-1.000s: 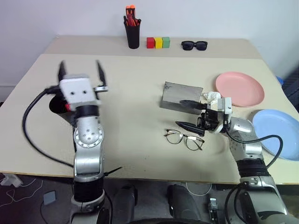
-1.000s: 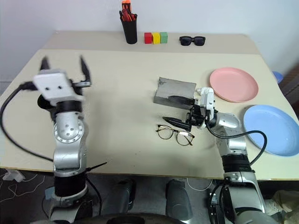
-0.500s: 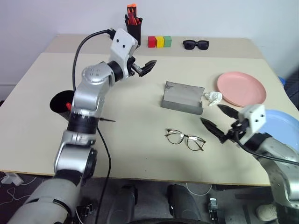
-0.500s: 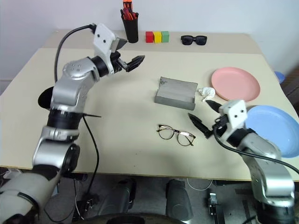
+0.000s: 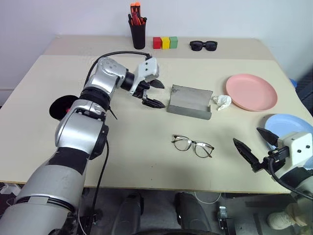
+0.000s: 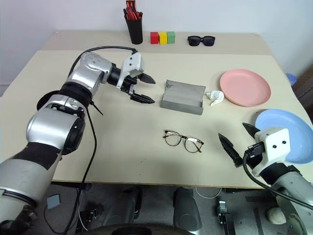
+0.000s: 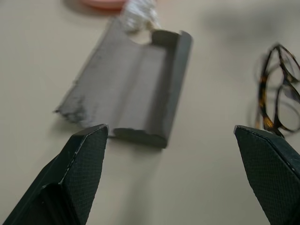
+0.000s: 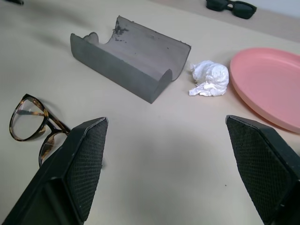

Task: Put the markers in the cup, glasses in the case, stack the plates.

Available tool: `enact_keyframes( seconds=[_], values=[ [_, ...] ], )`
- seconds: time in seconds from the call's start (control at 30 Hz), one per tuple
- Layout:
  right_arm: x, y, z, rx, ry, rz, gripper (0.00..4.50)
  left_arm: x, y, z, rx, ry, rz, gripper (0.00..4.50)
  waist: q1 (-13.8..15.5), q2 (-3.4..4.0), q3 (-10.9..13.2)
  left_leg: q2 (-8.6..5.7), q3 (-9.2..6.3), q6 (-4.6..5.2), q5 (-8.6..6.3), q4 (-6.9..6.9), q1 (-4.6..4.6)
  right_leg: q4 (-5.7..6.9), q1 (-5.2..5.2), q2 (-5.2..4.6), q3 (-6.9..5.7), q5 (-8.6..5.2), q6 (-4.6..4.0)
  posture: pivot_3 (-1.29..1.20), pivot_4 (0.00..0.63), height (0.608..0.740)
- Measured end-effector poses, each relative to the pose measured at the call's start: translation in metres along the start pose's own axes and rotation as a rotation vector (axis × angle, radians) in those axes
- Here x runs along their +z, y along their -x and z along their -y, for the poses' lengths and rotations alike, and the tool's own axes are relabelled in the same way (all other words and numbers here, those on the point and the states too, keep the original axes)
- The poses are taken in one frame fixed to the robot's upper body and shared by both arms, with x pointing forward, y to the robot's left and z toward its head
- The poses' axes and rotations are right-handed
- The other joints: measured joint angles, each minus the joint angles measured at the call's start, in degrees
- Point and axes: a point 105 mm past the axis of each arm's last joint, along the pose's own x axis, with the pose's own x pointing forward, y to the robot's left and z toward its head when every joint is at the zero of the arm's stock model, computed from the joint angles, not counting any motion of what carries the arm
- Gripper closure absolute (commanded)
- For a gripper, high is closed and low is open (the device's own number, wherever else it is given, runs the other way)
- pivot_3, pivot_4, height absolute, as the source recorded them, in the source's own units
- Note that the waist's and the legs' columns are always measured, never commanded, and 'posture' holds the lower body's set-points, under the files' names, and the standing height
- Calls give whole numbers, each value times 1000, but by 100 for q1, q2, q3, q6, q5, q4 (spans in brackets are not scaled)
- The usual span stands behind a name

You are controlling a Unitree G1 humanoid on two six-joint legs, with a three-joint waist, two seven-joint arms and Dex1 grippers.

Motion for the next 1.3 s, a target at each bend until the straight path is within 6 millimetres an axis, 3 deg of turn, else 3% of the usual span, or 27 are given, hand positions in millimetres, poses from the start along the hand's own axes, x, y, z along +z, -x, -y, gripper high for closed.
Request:
enact_keyframes(
  seconds=[0.23,0.43,0.53,0.77,1.3],
  values=[
    [2,0,-1,-10,16,21,372,0,-28,1,20,-53,-63,88,-1,-1,0,0,-1,1,0,-4,0,3,-4,0,-1,-1,3,0,150,740],
    [6,-2,-1,-15,24,44,372,-3,-41,-6,109,-63,-107,88,-2,0,0,0,-1,1,0,-3,1,6,-4,0,0,-1,3,0,150,740],
    [7,-4,-2,-14,22,47,372,-4,-48,-9,152,-49,-128,897,0,0,0,0,-1,1,0,-3,1,6,-4,0,-1,-2,4,0,150,740],
    [7,-4,-1,-23,20,48,372,-12,-51,-9,166,-27,-175,4409,-2,0,0,0,-1,0,0,-3,2,8,-4,0,-1,-2,4,0,150,740],
    [5,-10,-9,1,11,66,372,-2,-44,11,-46,-68,-115,4461,-10,3,-2,0,-1,0,0,-2,2,10,-4,0,0,-1,3,0,150,740]
  ],
)
